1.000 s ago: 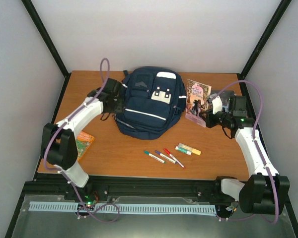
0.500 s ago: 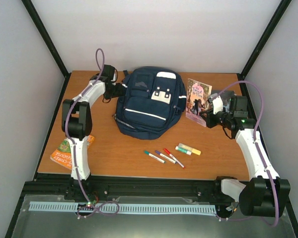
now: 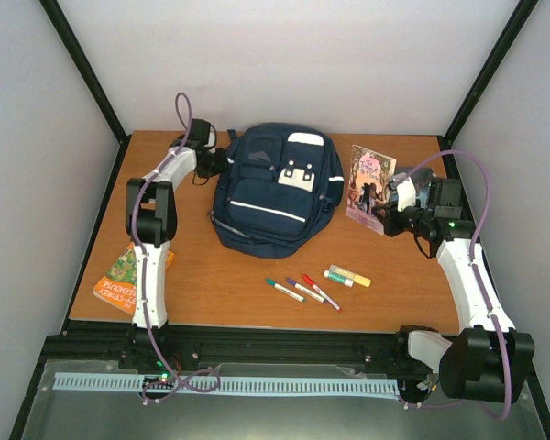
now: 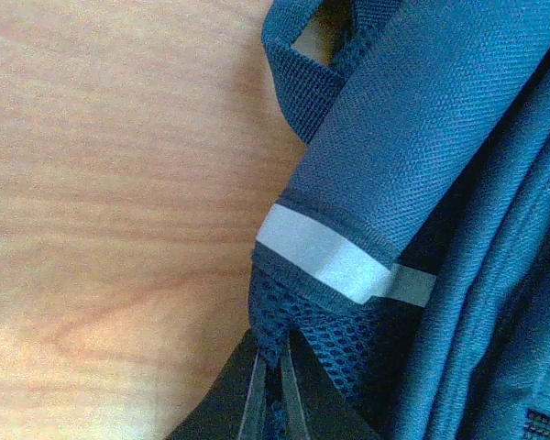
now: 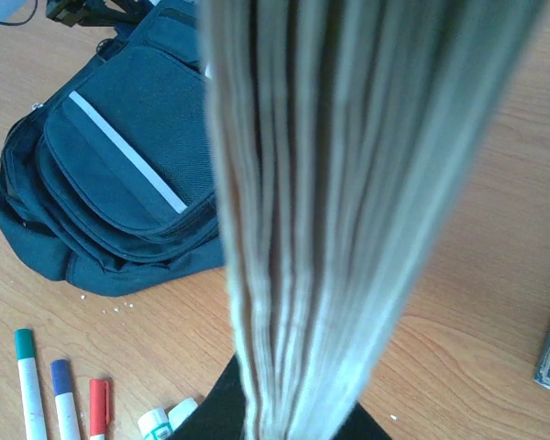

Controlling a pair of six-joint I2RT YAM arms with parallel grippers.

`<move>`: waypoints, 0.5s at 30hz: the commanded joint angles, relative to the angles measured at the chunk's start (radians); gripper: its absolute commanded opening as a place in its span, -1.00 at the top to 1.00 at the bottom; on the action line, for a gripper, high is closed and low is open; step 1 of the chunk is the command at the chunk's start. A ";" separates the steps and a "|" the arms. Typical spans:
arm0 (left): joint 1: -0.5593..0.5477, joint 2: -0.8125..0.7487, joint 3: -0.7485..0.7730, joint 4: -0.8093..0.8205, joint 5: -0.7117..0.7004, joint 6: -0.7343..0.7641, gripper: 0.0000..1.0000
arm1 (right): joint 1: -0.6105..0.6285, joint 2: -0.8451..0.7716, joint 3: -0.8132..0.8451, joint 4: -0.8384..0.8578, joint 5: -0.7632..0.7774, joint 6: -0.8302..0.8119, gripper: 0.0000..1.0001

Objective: Pack the student bag
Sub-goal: Place the book in the student bag.

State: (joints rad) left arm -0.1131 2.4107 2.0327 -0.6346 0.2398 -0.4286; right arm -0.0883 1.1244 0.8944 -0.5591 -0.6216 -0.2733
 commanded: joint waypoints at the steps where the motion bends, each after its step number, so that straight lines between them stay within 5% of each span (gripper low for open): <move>1: 0.001 -0.143 -0.142 0.009 -0.200 -0.133 0.98 | -0.007 -0.021 -0.005 0.017 -0.027 -0.014 0.95; 5: 0.004 -0.397 -0.521 0.090 -0.362 -0.317 0.99 | -0.007 -0.012 -0.001 0.016 -0.038 -0.012 0.94; 10: 0.004 -0.623 -0.822 0.190 -0.377 -0.423 0.98 | -0.007 0.005 0.006 0.007 -0.059 -0.013 0.94; 11: 0.004 -0.633 -0.839 0.184 -0.375 -0.411 0.89 | -0.007 0.007 0.007 0.006 -0.061 -0.014 0.95; 14: 0.004 -0.638 -0.805 0.089 -0.389 -0.349 0.06 | -0.007 0.009 0.008 0.005 -0.062 -0.014 0.95; 15: 0.003 -0.652 -0.792 0.070 -0.392 -0.323 -0.03 | -0.006 0.007 0.008 0.005 -0.062 -0.014 0.95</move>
State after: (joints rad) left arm -0.1131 1.7954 1.1976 -0.5362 -0.1017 -0.7757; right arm -0.0902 1.1332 0.8944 -0.5636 -0.6579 -0.2733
